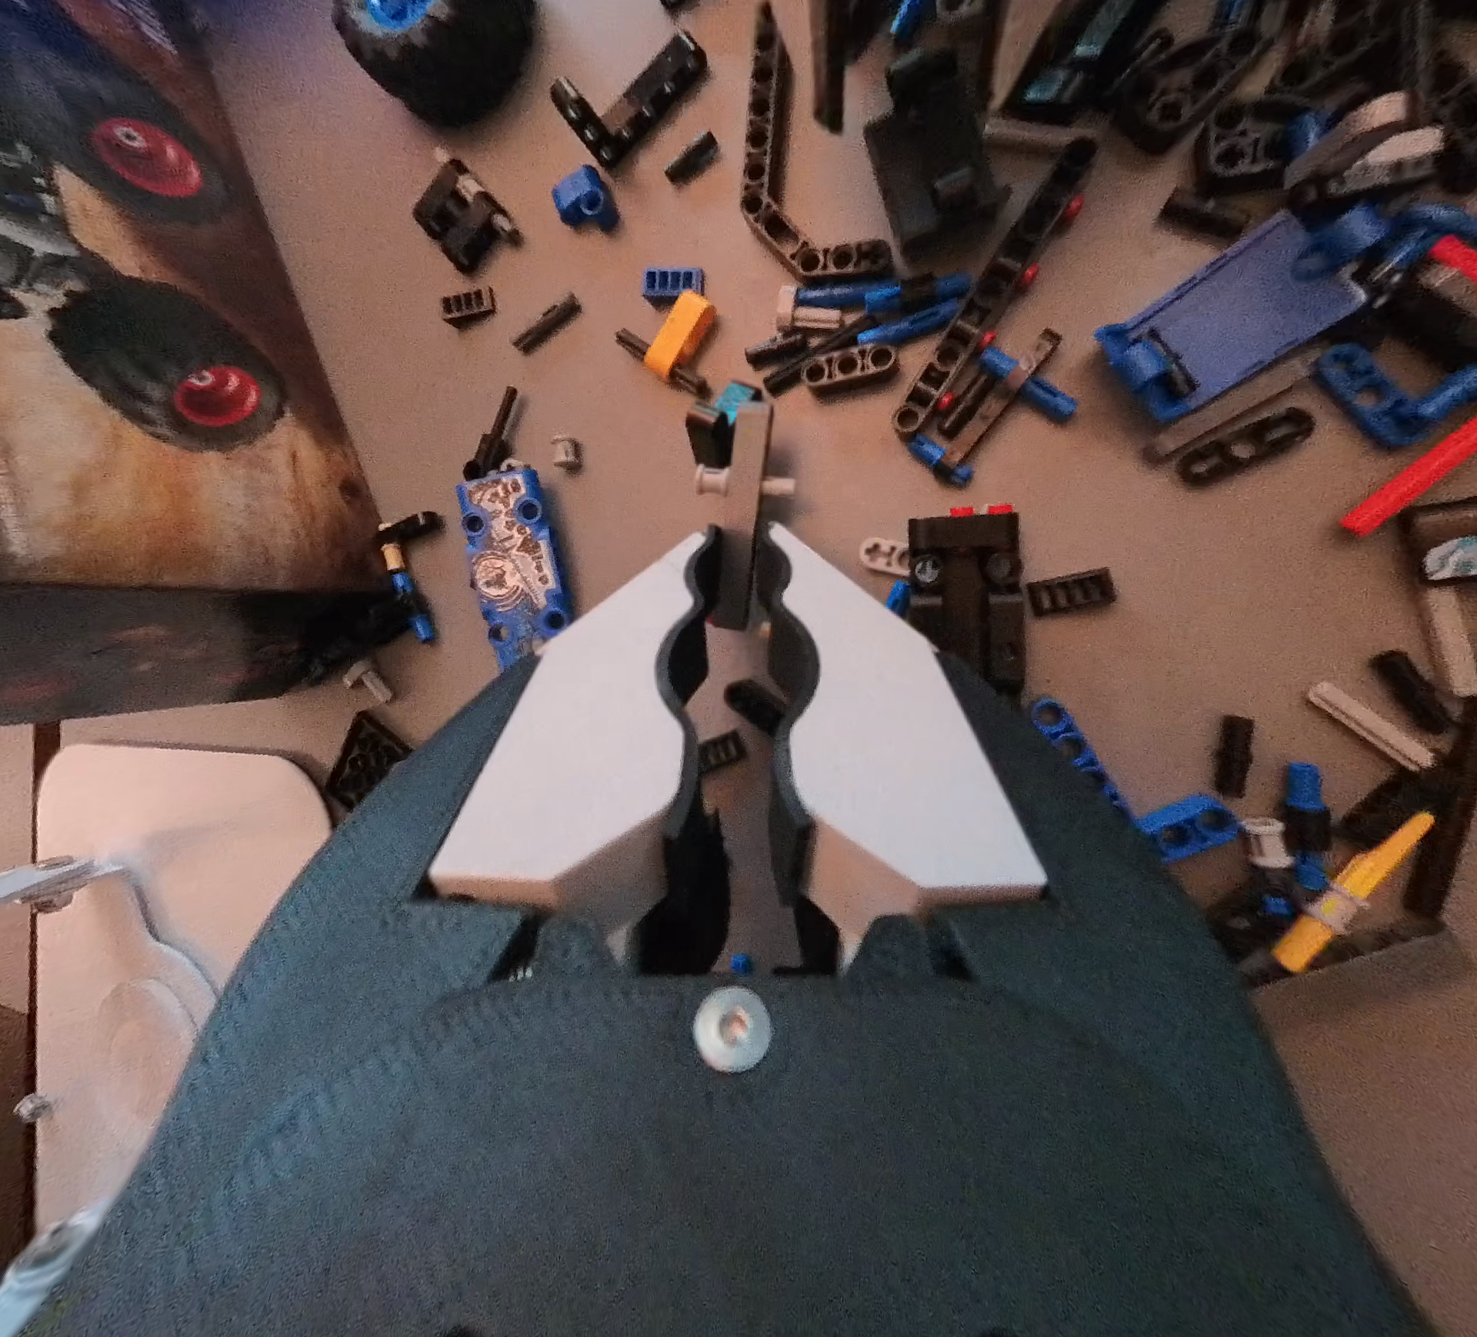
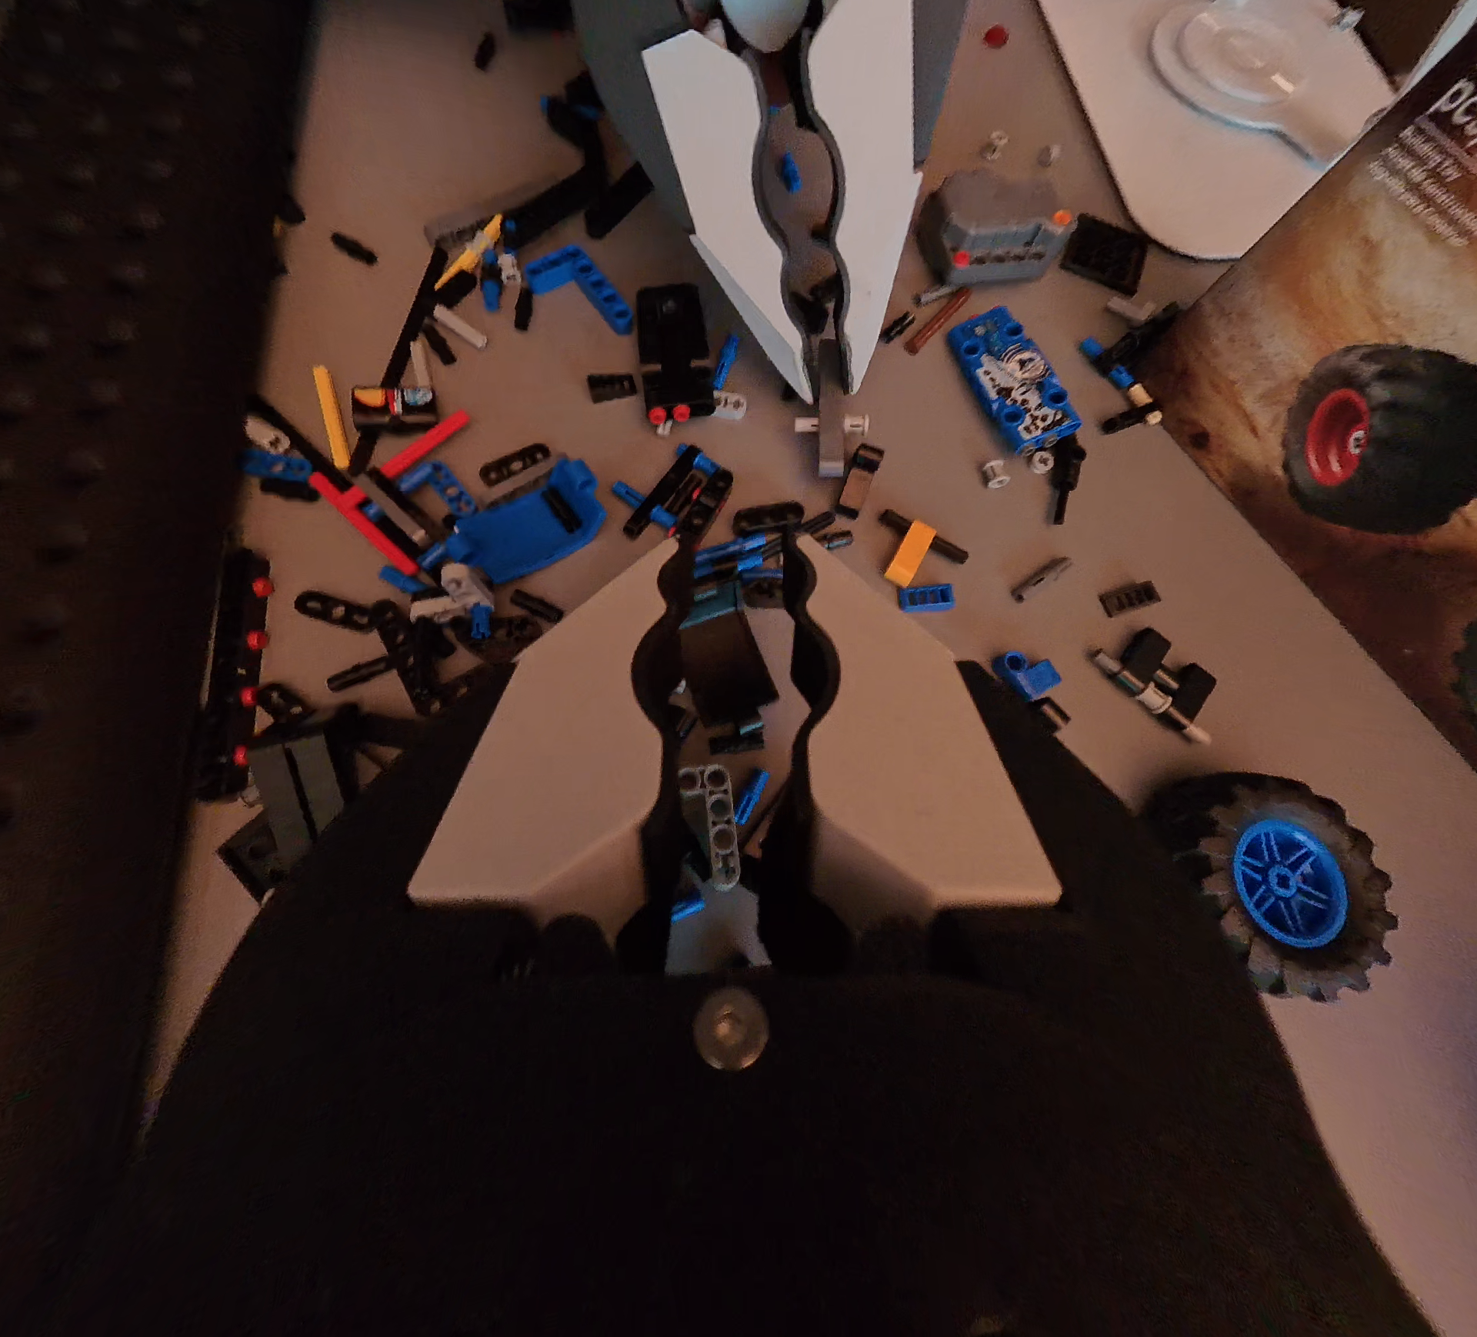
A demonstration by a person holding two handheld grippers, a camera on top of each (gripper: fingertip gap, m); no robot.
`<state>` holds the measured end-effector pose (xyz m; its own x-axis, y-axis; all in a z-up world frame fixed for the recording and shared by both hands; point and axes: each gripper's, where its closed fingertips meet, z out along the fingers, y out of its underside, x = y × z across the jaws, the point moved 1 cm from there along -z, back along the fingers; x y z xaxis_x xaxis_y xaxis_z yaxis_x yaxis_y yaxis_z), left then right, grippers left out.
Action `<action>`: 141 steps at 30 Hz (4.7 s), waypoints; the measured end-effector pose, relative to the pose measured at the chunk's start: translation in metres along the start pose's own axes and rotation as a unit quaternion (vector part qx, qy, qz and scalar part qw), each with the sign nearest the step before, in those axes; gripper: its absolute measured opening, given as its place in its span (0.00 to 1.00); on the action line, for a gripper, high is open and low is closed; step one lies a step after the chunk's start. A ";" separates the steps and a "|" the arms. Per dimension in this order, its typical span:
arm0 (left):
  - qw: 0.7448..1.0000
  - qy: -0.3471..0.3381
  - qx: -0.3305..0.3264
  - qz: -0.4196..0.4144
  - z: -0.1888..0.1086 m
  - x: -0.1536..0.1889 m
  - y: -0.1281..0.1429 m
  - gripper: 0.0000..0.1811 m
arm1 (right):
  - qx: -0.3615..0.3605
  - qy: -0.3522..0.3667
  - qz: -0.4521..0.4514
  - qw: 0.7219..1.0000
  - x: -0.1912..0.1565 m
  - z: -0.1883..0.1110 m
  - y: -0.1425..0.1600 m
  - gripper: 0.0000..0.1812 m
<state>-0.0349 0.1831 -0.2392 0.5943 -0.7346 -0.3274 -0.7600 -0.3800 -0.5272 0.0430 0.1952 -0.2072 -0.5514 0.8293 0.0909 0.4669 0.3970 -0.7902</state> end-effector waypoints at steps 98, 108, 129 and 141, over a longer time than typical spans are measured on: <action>0.989 0.059 0.108 -0.083 -0.022 0.037 -0.045 0.20 | 0.013 0.000 -0.088 0.996 -0.026 0.030 -0.015 0.07; 0.972 0.102 0.154 -0.146 -0.028 0.033 -0.050 0.20 | 0.025 0.056 -0.183 0.981 -0.028 0.026 -0.027 0.03; 0.986 -0.076 0.128 0.075 -0.038 0.029 -0.064 0.03 | 0.119 0.022 -0.071 0.990 -0.018 -0.002 -0.046 0.02; 0.971 -0.057 0.231 -0.001 -0.064 0.022 -0.085 0.08 | 0.170 0.027 -0.051 0.984 -0.013 -0.027 -0.060 0.02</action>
<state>0.0257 0.1635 -0.1508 0.6409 -0.6576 -0.3961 -0.5756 -0.0703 -0.8147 0.0408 0.1710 -0.1452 -0.5416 0.8151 0.2055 0.1475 0.3328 -0.9314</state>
